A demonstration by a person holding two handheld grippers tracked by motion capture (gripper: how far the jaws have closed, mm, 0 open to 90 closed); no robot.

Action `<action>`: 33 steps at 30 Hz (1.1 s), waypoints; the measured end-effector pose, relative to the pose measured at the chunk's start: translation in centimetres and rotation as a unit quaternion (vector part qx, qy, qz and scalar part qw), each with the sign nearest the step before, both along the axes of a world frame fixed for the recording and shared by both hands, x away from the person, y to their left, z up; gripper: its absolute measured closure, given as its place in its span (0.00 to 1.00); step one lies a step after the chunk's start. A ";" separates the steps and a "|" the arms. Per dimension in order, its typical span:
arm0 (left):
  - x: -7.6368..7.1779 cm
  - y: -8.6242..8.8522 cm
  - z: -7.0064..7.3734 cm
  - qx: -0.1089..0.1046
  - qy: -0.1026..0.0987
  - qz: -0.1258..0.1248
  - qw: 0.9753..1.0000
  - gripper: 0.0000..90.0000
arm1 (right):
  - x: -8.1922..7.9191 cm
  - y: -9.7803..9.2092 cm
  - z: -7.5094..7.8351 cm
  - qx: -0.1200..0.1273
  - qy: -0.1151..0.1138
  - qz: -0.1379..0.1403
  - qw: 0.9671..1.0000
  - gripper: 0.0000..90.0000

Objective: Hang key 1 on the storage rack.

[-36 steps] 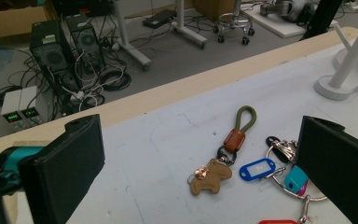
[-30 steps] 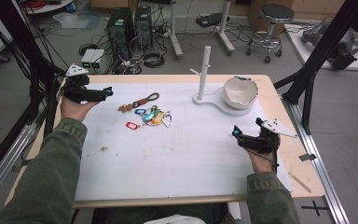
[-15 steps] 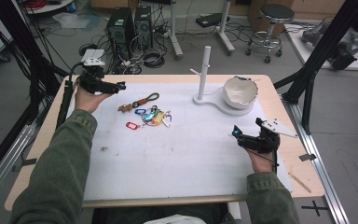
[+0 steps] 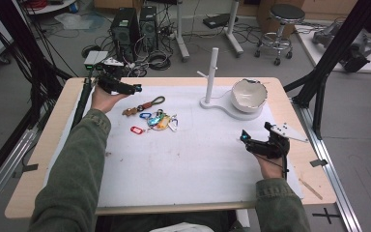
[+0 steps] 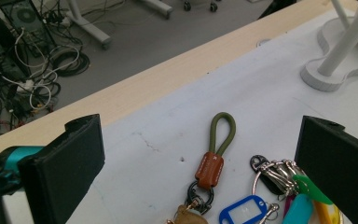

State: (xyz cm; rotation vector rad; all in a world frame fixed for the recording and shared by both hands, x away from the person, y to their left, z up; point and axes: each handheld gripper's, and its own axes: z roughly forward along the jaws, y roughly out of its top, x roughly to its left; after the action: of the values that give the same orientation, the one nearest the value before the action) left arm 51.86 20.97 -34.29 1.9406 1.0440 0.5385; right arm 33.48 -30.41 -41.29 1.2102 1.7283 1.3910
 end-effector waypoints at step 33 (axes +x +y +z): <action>3.0 -4.0 -6.2 0.105 0.083 -0.034 0.990 0.12 | 0.2 -0.1 -0.1 0.004 0.003 0.006 1.000 0.01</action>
State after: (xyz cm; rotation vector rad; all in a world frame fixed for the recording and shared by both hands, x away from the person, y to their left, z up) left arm 54.82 17.02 -40.53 2.2308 1.0541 0.4706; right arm 33.67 -30.47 -41.42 1.2119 1.7393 1.4038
